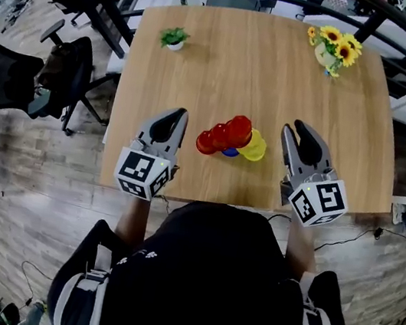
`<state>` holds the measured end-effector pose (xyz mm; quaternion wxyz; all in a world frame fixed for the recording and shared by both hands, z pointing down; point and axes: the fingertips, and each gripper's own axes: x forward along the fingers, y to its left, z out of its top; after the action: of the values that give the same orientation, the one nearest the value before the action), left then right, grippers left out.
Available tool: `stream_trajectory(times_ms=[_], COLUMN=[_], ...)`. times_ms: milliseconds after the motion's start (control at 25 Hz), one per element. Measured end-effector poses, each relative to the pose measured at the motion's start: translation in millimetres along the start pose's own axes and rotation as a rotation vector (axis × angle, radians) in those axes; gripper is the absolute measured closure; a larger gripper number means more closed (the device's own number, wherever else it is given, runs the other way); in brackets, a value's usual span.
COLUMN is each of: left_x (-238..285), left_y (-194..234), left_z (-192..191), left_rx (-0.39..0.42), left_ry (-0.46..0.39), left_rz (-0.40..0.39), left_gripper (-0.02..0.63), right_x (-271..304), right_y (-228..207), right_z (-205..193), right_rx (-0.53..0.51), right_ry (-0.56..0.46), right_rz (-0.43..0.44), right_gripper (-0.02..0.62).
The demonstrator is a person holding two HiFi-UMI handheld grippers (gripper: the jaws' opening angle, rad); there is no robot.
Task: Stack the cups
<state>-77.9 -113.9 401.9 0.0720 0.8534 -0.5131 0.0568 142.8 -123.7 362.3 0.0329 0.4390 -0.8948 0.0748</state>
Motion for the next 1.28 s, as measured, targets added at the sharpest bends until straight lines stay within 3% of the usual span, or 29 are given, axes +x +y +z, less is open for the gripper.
stream_trajectory(times_ms=[480,1280], left_x=[13,15], left_y=[-15,-16], left_z=[15,10], left_rx=[0.036,0.029], left_ry=[-0.011,0.0], left_rz=[-0.037,-0.028], left_gripper=[0.592,0.592], right_x=[-12,-8], right_y=[-24,-24], right_z=[-12,-19], right_rx=[0.042,0.051], right_ry=[-0.03,-0.028], right_rz=[-0.076,-0.061], right_gripper=[0.592,0.592])
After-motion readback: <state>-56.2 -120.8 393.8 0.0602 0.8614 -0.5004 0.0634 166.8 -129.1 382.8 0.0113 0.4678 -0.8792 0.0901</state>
